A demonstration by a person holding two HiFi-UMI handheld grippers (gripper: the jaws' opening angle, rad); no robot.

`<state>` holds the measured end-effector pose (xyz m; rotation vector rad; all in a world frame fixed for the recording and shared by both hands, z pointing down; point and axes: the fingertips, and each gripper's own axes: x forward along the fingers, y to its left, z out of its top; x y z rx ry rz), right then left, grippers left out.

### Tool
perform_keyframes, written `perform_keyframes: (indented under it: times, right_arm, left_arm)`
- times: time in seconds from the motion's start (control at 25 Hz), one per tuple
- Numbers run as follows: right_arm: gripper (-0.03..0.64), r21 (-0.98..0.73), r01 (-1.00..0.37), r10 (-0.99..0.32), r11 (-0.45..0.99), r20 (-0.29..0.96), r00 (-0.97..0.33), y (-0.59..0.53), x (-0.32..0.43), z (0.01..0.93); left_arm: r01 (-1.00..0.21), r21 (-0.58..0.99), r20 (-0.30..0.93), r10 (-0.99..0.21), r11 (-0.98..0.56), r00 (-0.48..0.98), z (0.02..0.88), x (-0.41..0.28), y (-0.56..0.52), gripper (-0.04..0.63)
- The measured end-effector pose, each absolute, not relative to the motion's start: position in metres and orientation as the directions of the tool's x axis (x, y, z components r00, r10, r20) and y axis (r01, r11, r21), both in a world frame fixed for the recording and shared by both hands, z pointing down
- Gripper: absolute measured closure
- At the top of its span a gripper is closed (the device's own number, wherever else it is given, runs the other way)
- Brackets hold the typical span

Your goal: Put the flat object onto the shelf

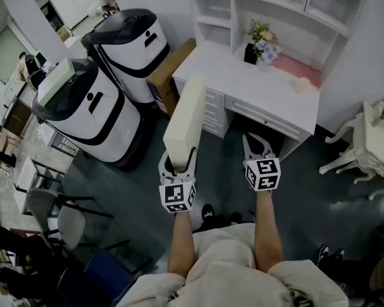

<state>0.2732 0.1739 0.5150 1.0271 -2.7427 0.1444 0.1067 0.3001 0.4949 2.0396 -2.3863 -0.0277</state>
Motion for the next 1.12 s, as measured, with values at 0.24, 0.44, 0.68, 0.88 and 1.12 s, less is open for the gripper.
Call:
perform_keyframes:
  times: [0.24, 0.44, 0.68, 0.88, 1.12]
  right_arm:
    - [0.549, -0.011, -0.657, -0.638, 0.753, 0.231, -0.735, 0.176, 0.261, 0.515]
    - [0.549, -0.056, -0.651, -0.629, 0.757, 0.207, -0.749, 0.171, 0.253, 0.511]
    - [0.548, -0.099, -0.651, -0.627, 0.753, 0.191, -0.755, 0.162, 0.241, 0.511]
    - [0.548, -0.097, -0.657, -0.635, 0.747, 0.187, -0.749, 0.151, 0.218, 0.511]
    - [0.548, -0.102, -0.666, -0.641, 0.739, 0.195, -0.742, 0.154, 0.192, 0.519]
  left_arm:
    - [-0.988, 0.047, -0.022, -0.988, 0.149, -0.15, 0.497, 0.094, 0.297, 0.311]
    - [-0.982, 0.13, -0.037, -0.989, 0.134, -0.14, 0.502, 0.08, 0.291, 0.311]
    - [-0.951, 0.302, -0.071, -0.994, 0.06, -0.086, 0.516, 0.054, 0.283, 0.311]
    - [-0.904, 0.427, -0.105, -0.992, 0.017, -0.068, 0.525, 0.028, 0.272, 0.311]
    - [-0.864, 0.504, -0.133, -0.988, 0.004, -0.082, 0.525, -0.005, 0.272, 0.311]
